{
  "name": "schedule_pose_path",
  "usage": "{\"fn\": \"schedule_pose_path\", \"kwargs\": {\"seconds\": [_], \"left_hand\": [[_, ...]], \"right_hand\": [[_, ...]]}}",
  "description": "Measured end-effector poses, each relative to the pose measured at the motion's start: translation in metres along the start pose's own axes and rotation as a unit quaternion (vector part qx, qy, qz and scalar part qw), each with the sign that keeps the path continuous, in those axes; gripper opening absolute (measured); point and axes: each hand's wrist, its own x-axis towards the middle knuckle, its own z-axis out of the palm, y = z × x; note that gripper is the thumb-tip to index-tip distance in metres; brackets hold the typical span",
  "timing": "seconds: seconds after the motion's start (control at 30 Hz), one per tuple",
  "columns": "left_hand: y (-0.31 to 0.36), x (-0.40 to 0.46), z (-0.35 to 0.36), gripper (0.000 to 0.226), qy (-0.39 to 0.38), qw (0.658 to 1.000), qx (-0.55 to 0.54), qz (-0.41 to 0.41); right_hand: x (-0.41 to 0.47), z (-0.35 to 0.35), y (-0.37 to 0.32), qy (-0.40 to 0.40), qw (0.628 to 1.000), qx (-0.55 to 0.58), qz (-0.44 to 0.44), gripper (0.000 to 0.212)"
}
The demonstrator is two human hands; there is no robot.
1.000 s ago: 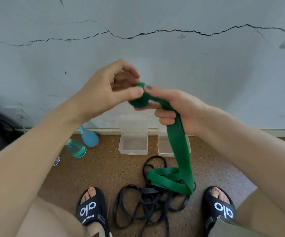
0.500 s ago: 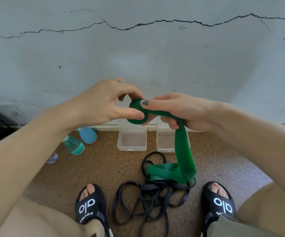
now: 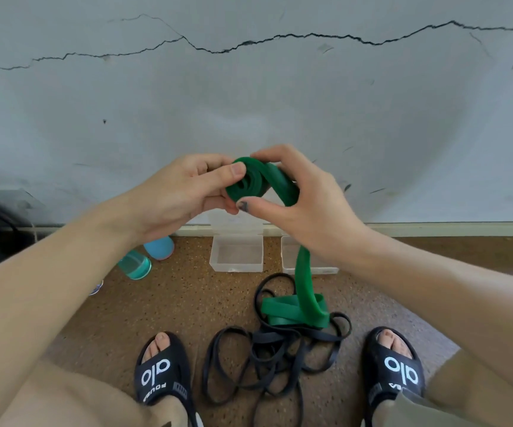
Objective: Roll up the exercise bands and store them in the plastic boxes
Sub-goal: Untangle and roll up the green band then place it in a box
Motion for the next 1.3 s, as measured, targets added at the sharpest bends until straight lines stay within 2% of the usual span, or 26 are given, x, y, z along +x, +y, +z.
{"fn": "schedule_pose_path", "kwargs": {"seconds": [0.1, 0.2, 0.27, 0.33, 0.4, 0.47, 0.53, 0.63, 0.7, 0.77, 0.83, 0.9, 0.97, 1.03, 1.1, 1.2, 1.23, 1.3], "left_hand": [[0.003, -0.001, -0.007, 0.047, -0.056, 0.998, 0.008, -0.032], [0.007, -0.003, -0.012, 0.052, -0.101, 0.981, 0.159, -0.036], [0.009, -0.003, -0.011, 0.050, -0.110, 0.970, 0.214, -0.035], [0.010, -0.004, -0.010, 0.047, -0.095, 0.973, 0.212, -0.017], [0.010, -0.005, -0.011, 0.038, -0.069, 0.974, 0.215, -0.005], [0.008, -0.005, -0.016, 0.036, -0.048, 0.973, 0.226, -0.003], [0.006, -0.005, -0.020, 0.035, -0.029, 0.974, 0.226, 0.002], [0.003, -0.003, -0.015, 0.039, 0.006, 0.990, 0.138, 0.010], [0.000, -0.001, -0.006, 0.041, -0.001, 0.998, 0.062, 0.012], [-0.001, 0.001, 0.001, 0.044, -0.011, 1.000, 0.016, 0.009], [0.002, 0.001, 0.003, 0.044, -0.021, 1.000, 0.005, 0.004], [0.007, -0.002, -0.001, 0.037, -0.058, 0.997, 0.043, 0.001], [0.010, -0.004, -0.005, 0.030, -0.098, 0.985, 0.143, 0.002], [0.010, -0.003, -0.004, 0.038, -0.111, 0.972, 0.209, -0.004], [0.009, -0.003, -0.003, 0.046, -0.087, 0.973, 0.215, -0.006], [0.007, -0.006, -0.010, 0.039, -0.043, 0.977, 0.208, -0.001], [0.005, -0.007, -0.015, 0.036, -0.036, 0.978, 0.206, 0.004], [0.003, -0.010, -0.022, 0.034, -0.024, 0.980, 0.199, 0.011]], "right_hand": [[0.004, -0.006, -0.001, -0.067, 0.998, 0.016, 0.008, 0.036], [0.007, -0.012, -0.005, -0.187, 0.981, 0.045, 0.025, 0.033], [0.010, -0.015, -0.006, -0.232, 0.969, 0.057, 0.054, 0.036], [0.013, -0.018, -0.007, -0.249, 0.966, 0.032, 0.065, 0.048], [0.014, -0.024, -0.007, -0.241, 0.969, -0.033, 0.041, 0.060], [0.015, -0.030, -0.008, -0.221, 0.969, -0.111, 0.015, 0.056], [0.014, -0.032, -0.008, -0.207, 0.969, -0.132, 0.006, 0.050], [0.006, -0.022, -0.006, -0.187, 0.978, -0.095, 0.012, 0.056], [-0.001, -0.007, -0.003, -0.123, 0.992, -0.035, 0.017, 0.062], [-0.006, 0.007, -0.001, -0.043, 0.998, 0.030, 0.021, 0.055], [-0.004, 0.011, -0.001, -0.017, 0.998, 0.058, 0.025, 0.047], [0.000, 0.005, -0.002, -0.077, 0.996, 0.042, 0.007, 0.045], [0.003, -0.001, -0.006, -0.172, 0.984, 0.046, 0.000, 0.047], [0.003, -0.002, -0.007, -0.229, 0.971, 0.069, 0.023, 0.048], [0.002, -0.004, -0.006, -0.230, 0.971, 0.056, 0.039, 0.055], [0.004, -0.016, -0.005, -0.213, 0.974, -0.069, 0.014, 0.075], [0.006, -0.021, -0.005, -0.206, 0.973, -0.100, 0.015, 0.076], [0.009, -0.030, -0.003, -0.181, 0.980, -0.082, 0.028, 0.068]]}}
